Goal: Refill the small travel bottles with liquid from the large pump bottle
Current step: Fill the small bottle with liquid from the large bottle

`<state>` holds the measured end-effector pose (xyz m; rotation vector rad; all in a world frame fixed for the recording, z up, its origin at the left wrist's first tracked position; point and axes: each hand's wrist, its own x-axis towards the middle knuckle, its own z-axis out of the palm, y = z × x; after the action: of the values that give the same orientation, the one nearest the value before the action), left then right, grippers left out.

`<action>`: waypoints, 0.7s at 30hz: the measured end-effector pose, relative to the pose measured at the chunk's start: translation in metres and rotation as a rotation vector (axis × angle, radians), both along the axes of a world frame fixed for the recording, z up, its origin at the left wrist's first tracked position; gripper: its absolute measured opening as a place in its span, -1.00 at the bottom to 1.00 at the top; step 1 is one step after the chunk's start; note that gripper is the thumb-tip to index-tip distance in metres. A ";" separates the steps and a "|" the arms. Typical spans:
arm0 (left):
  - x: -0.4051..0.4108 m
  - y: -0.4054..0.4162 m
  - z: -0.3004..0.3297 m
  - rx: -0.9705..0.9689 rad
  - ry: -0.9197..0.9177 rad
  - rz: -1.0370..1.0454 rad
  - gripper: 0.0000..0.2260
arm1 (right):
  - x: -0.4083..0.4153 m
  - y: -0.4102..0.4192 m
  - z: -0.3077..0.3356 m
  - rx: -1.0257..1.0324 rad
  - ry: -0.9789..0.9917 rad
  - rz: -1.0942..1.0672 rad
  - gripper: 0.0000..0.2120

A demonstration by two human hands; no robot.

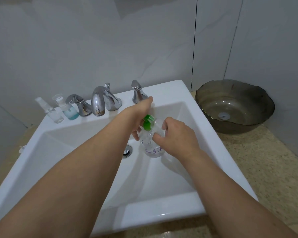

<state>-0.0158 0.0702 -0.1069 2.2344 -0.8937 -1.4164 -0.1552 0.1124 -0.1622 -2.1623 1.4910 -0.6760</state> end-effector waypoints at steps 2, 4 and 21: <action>0.000 0.000 -0.001 0.005 0.018 0.018 -0.30 | 0.000 0.000 -0.001 -0.012 0.000 -0.003 -0.71; -0.001 -0.002 -0.003 0.013 0.015 0.025 -0.34 | 0.000 0.000 -0.001 -0.012 0.002 -0.002 -0.71; -0.010 -0.007 -0.018 -0.153 -0.205 0.044 -0.57 | 0.000 0.001 -0.004 0.051 0.066 0.006 -0.68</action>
<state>-0.0261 0.0634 -0.1253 2.2958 -0.9751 -1.0749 -0.1552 0.1129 -0.1662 -2.1691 1.5172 -0.5637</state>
